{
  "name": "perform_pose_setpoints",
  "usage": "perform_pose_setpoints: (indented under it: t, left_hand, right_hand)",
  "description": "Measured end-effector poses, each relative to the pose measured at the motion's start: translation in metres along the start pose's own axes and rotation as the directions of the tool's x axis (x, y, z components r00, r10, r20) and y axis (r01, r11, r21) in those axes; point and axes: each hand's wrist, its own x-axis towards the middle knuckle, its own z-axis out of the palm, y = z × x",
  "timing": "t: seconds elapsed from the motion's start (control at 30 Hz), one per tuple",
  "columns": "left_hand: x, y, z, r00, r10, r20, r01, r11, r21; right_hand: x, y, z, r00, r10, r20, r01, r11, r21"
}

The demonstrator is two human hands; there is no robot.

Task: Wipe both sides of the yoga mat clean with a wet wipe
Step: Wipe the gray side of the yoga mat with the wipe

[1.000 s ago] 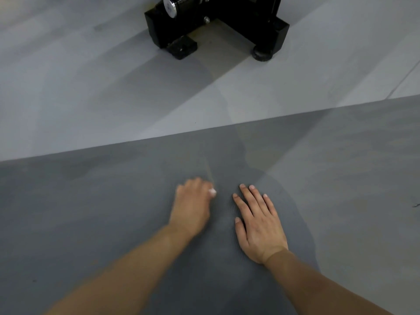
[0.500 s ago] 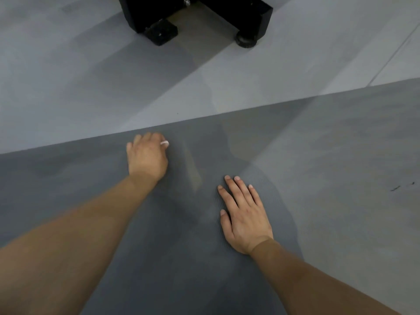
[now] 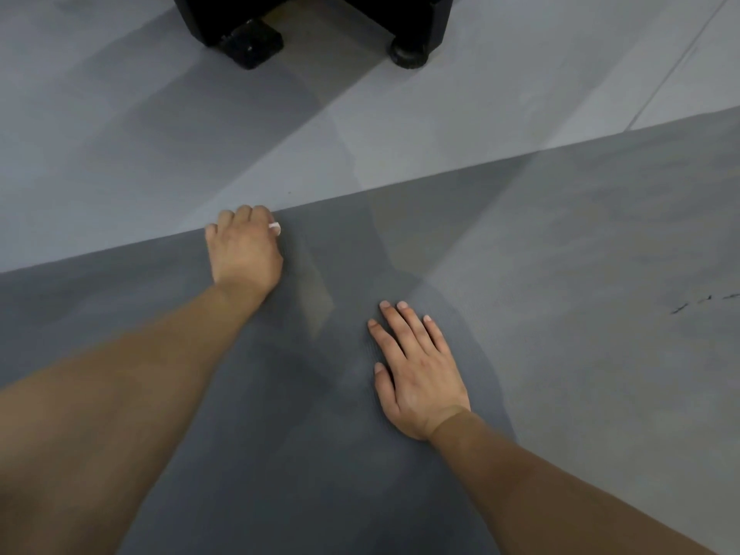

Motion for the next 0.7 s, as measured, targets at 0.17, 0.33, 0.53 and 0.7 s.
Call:
perform_pose_setpoints:
  t: [0.17,0.33,0.53,0.7]
  left_hand:
    - [-0.058,0.089,0.004,0.980,0.189,0.060,-0.171,0.959,-0.224]
    - [-0.062,0.111,0.004,0.880,0.470,0.073,-0.434,0.856,-0.282]
    - [0.007,0.055,0.007,0.996,0.091,0.013,-0.091,0.995,-0.033]
    - [-0.010,0.100,0.009,0.999,0.011,0.042,-0.004,0.987,-0.158]
  right_hand:
    - [0.000,0.000,0.000,1.000,0.001,0.014,-0.001,1.000,-0.013]
    - [-0.001,-0.002,0.001,1.000,-0.002,0.014,0.002,1.000,-0.008]
    - [0.000,-0.002,-0.001,1.000,-0.003,0.013,0.003,1.000,-0.008]
    - [0.001,-0.002,-0.002,1.000,-0.005,0.016,0.005,1.000,-0.004]
